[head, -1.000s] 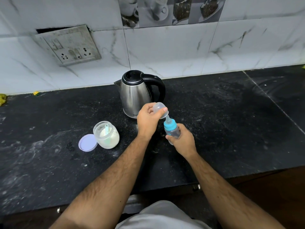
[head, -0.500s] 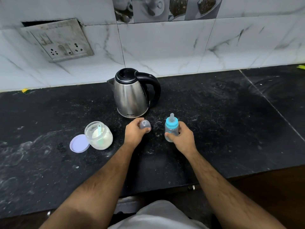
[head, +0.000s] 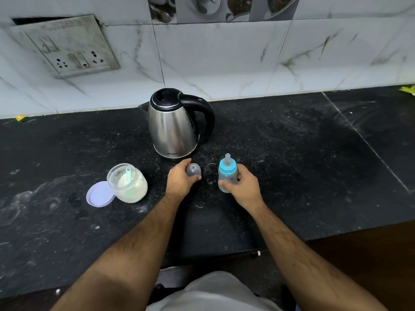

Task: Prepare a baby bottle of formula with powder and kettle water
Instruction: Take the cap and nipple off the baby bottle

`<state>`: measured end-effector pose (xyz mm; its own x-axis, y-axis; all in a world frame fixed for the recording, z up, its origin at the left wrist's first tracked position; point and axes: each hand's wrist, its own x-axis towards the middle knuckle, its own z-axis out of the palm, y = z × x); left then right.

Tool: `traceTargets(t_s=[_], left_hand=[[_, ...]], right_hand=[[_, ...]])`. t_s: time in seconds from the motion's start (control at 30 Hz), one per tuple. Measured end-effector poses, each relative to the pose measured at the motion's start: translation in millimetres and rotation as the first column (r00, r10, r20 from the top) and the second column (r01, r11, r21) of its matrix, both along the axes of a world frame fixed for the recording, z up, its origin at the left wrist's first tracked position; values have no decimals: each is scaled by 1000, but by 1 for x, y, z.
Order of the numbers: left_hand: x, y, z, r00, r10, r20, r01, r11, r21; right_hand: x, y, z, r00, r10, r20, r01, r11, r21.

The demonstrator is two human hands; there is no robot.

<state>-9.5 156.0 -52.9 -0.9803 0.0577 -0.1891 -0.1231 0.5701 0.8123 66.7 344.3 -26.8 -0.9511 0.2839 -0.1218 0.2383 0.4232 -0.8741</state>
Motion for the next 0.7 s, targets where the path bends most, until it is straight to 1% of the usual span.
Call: traceTargets(t_s=[0.1,0.17,0.23,0.3,0.4,0.5,0.53,0.63,0.7], left_hand=[[5,-3,2,1000,4,-5,-4,1000,7],[12,-7,5,996,64,-69,-64,998,4],[24,-10,8,977,131,-167,-131,991,10],[35,-12,16,972,129,-195,-117,991,72],[37,-13,26,996,8,-86,13,972,236],[30,-12,38,986,-166,-13,159,915,372],[30,-11,42,977,-212,3,192,891,412],[29,-11,53,930,-367,8,318,816,483],[30,-13,60,903,-427,40,342,773,534]], right_hand=[[0,-1,-1,1000,0,-7,0,1000,-19],[0,-1,-2,1000,0,-8,0,999,-34],[1,-2,-3,1000,7,-10,-8,998,-64],[2,-4,-4,999,39,-3,-39,994,-102],[3,-9,-3,991,136,10,-131,968,-212],[6,-15,3,975,223,9,-200,889,-411],[7,-15,4,966,257,5,-227,862,-452],[9,-15,9,926,378,7,-324,803,-500],[11,-14,13,894,448,22,-372,769,-519]])
